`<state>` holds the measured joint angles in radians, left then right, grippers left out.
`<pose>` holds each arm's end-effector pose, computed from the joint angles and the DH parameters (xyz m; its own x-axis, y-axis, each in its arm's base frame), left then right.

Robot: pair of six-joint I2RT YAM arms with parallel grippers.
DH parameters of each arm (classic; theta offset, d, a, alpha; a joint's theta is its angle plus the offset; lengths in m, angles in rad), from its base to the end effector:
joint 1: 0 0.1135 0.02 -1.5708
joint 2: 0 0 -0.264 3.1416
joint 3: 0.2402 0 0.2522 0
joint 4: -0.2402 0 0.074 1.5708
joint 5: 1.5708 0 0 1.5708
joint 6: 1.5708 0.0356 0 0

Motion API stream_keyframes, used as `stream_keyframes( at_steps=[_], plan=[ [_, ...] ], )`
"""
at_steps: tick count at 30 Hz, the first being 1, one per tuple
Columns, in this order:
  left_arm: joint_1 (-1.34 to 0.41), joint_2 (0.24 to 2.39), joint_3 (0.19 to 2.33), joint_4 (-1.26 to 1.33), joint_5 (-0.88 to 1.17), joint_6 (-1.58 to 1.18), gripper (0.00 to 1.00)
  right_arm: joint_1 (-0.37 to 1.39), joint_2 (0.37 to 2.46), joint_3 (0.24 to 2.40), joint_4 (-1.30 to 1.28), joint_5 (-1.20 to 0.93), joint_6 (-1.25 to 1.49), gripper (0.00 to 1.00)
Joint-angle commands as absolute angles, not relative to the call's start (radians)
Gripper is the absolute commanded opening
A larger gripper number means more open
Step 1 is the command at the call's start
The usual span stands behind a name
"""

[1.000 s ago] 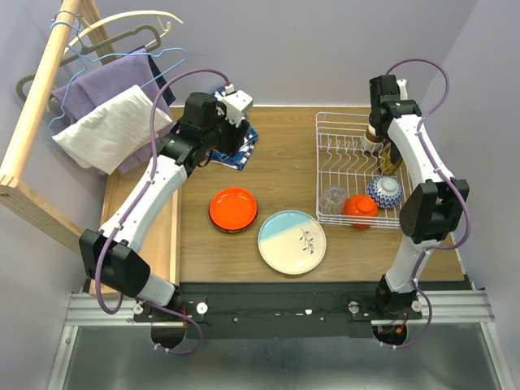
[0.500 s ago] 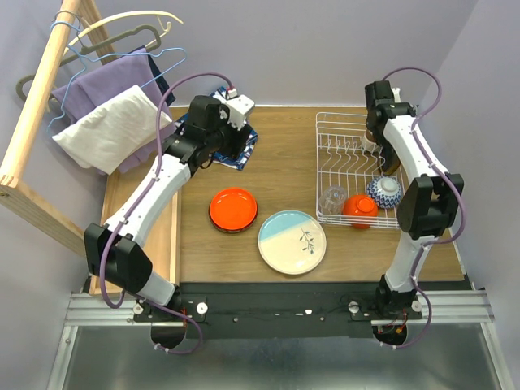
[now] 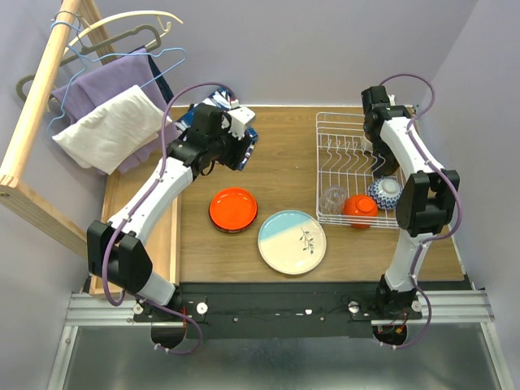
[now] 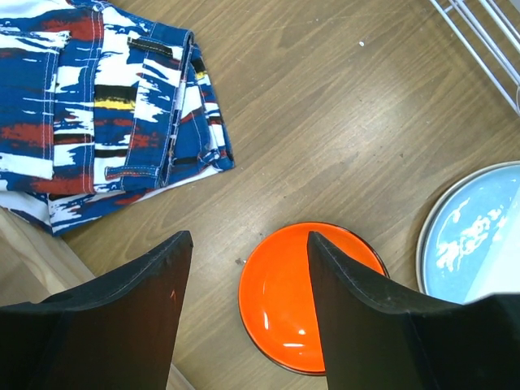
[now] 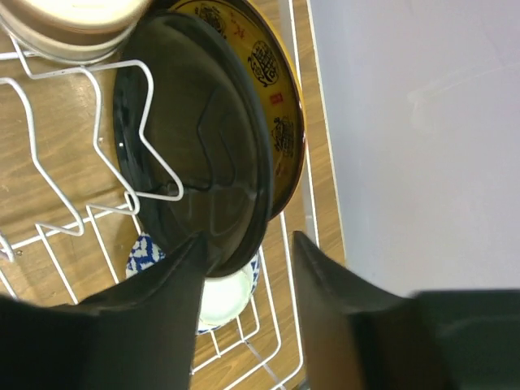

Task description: Load the mixed dishes into the dish rack

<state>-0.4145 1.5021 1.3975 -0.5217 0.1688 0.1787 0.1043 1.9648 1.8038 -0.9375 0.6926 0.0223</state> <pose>0.3089 -0.1425 0.3470 -0.4352 0.3829 -0.8148 0.6087 0.7920 0.0471 0.4190 0.0210 0.2869 -0.8808 -0.0749 -0.4675 0.2285 0.7975 -0.5584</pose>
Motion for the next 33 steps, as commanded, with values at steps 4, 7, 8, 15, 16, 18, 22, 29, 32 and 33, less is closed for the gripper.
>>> stream_keyframes(
  at_steps=[4, 7, 8, 15, 16, 18, 22, 29, 32, 33],
  plan=[
    [-0.417, 1.496, 1.367, -0.522, 0.179, 0.199, 0.68, 0.098, 1.959, 1.882, -0.98, 0.669, 0.029, 0.65],
    [-0.416, 1.497, 1.329, -0.543, 0.173, 0.264, 0.73, 0.1, 1.93, 1.937, -1.023, 0.623, 0.028, 0.71],
    [-0.413, 1.493, 1.278, -0.545, 0.178, 0.288, 0.74, 0.1, 1.919, 1.965, -1.034, 0.603, 0.029, 0.71],
    [-0.376, 1.514, 1.105, -0.538, 0.176, 0.367, 0.81, 0.1, 1.775, 1.843, -0.968, 0.309, -0.028, 0.99],
    [-0.367, 1.523, 1.098, -0.538, 0.176, 0.368, 0.81, 0.098, 1.749, 1.826, -0.962, 0.235, -0.031, 1.0],
    [-0.356, 1.535, 1.086, -0.54, 0.184, 0.371, 0.81, 0.1, 1.732, 1.793, -0.971, 0.128, -0.047, 1.0],
    [-0.331, 1.603, 1.101, -0.552, 0.212, 0.37, 0.81, 0.1, 1.706, 1.76, -0.986, -0.069, -0.052, 1.0],
    [-0.302, 1.722, 1.138, -0.497, 0.204, 0.333, 0.8, 0.1, 1.703, 1.761, -0.985, -0.078, -0.048, 1.0],
    [-0.293, 1.773, 1.167, -0.488, 0.206, 0.318, 0.75, 0.1, 1.695, 1.75, -0.985, -0.09, -0.048, 1.0],
    [-0.29, 1.782, 1.173, -0.483, 0.209, 0.319, 0.73, 0.1, 1.694, 1.74, -0.983, -0.094, -0.048, 1.0]
  ],
)
